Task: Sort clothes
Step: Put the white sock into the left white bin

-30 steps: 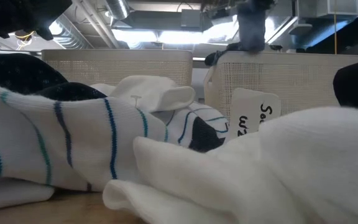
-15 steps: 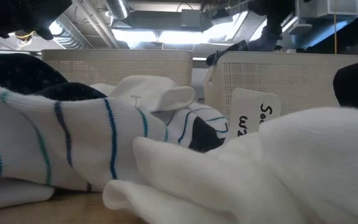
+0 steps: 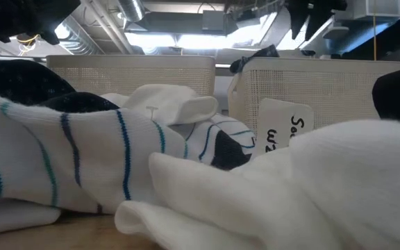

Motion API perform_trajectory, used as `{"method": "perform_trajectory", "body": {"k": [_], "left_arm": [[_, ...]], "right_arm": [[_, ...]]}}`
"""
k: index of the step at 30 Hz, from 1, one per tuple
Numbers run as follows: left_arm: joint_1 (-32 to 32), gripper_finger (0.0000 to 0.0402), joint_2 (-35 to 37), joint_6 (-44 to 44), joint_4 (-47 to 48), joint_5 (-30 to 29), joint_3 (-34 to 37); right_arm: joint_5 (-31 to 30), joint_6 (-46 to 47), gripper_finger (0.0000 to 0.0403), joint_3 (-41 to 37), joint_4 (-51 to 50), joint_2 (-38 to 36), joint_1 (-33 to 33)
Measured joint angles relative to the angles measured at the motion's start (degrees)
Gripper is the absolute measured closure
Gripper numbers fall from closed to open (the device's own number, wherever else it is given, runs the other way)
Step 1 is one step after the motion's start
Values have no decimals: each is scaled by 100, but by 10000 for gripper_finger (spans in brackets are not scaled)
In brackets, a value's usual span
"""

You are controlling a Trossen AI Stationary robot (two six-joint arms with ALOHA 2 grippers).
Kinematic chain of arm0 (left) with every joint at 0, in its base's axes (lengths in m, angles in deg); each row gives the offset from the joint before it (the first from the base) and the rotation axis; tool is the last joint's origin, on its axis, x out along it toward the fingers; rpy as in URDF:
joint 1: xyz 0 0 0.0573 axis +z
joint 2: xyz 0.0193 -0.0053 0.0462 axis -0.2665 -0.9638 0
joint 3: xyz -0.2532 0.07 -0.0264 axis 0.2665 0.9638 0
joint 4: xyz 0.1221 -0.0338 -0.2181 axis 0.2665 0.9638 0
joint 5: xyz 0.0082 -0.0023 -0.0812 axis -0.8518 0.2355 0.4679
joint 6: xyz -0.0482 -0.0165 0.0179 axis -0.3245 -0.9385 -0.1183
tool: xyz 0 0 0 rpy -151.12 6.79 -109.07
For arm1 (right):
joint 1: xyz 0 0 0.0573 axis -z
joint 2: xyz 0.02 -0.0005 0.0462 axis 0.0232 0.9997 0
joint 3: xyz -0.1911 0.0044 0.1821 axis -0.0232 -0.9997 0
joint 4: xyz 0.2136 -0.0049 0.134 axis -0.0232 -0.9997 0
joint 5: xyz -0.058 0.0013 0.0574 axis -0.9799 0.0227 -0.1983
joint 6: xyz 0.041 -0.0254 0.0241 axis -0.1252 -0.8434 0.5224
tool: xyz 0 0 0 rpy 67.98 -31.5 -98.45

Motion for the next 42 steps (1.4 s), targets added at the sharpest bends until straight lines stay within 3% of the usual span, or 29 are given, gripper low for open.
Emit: {"method": "perform_trajectory", "body": {"k": [6,12,21,25,32,42], "left_arm": [[1,400,0,-2,-4,0,0],[2,400,0,-2,-2,0,0],[1,400,1,-2,-4,1,0],[1,400,0,-2,-4,0,0],[1,400,0,2,-4,0,0],[1,400,0,4,-2,0,0]], "right_arm": [[675,-423,169,-276,822,0,-690],[690,-712,169,-925,1839,43,-1150],[482,-730,176,-1783,2617,125,-1174],[276,-744,228,-1919,2575,120,-1180],[99,-1151,384,-1928,2532,124,-1174],[-1242,-1254,398,-1926,1864,-13,-1174]]}}
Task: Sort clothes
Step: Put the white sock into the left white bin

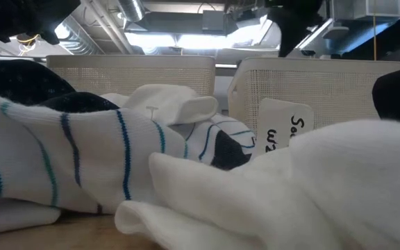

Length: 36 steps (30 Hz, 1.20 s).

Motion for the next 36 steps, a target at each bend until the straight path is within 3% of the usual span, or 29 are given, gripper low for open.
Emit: {"method": "perform_trajectory", "body": {"k": [3,7,18,25,31,36], "left_arm": [[0,400,0,40,7,0,0],[-1,400,0,37,33,0,0],[1,400,2,120,24,0,0],[0,400,0,115,20,0,0],[-1,400,2,46,20,0,0],[0,400,2,-20,19,0,0]], "right_arm": [[-315,354,399,2,-573,-79,18],[-303,947,399,-31,-1419,-118,219],[432,1240,386,-269,-1137,-111,527],[1039,1006,284,727,-808,-111,92],[1409,619,184,887,742,-62,-910],[1189,-109,139,887,1826,423,-1792]]}}
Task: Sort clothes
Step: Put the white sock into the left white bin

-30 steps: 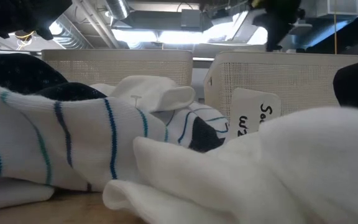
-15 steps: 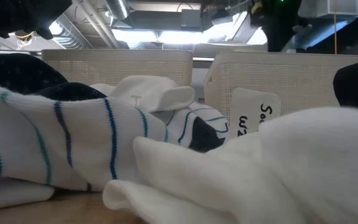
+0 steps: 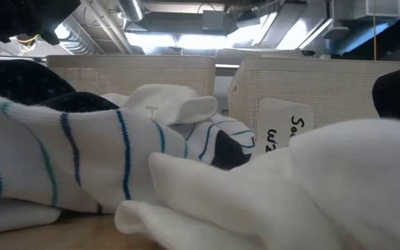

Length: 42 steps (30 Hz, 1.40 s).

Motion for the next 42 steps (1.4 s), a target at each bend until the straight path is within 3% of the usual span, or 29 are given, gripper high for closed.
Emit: {"method": "perform_trajectory", "body": {"k": [9,22,26,29,33,42], "left_arm": [[1,400,-2,-2,4,0,0],[-1,400,-2,10,-1,0,0],[0,400,-2,-1,6,0,0],[-1,400,-2,-39,7,0,-1],[1,400,-2,-52,18,0,0],[0,400,-2,-54,33,0,0]], "right_arm": [[-208,-896,125,-5,910,1333,-729],[-129,-1293,125,-9,2294,2703,-798],[488,-1271,125,-9,2870,2910,-800],[1035,-1107,125,-9,2657,2948,-802],[1286,-679,125,-9,2175,2948,-864],[554,-655,125,-9,2123,3110,-1106]]}}
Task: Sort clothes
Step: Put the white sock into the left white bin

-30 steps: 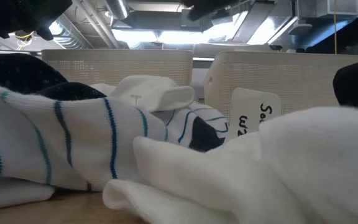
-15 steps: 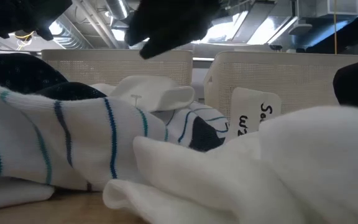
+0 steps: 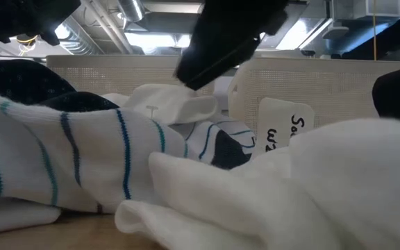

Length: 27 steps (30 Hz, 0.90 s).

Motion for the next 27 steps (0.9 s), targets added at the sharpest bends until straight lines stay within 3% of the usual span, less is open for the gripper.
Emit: {"method": "perform_trajectory", "body": {"k": [7,22,24,27], "left_arm": [[1,400,0,6,12,0,0],[1,400,0,24,18,0,0],[-1,400,0,26,9,0,0],[-1,400,0,25,11,0,0]], "right_arm": [[-528,-49,142,0,144,104,60],[-334,-359,380,-98,157,221,199],[-334,-405,393,-98,137,199,192],[-405,-428,382,-98,119,51,201]]}}
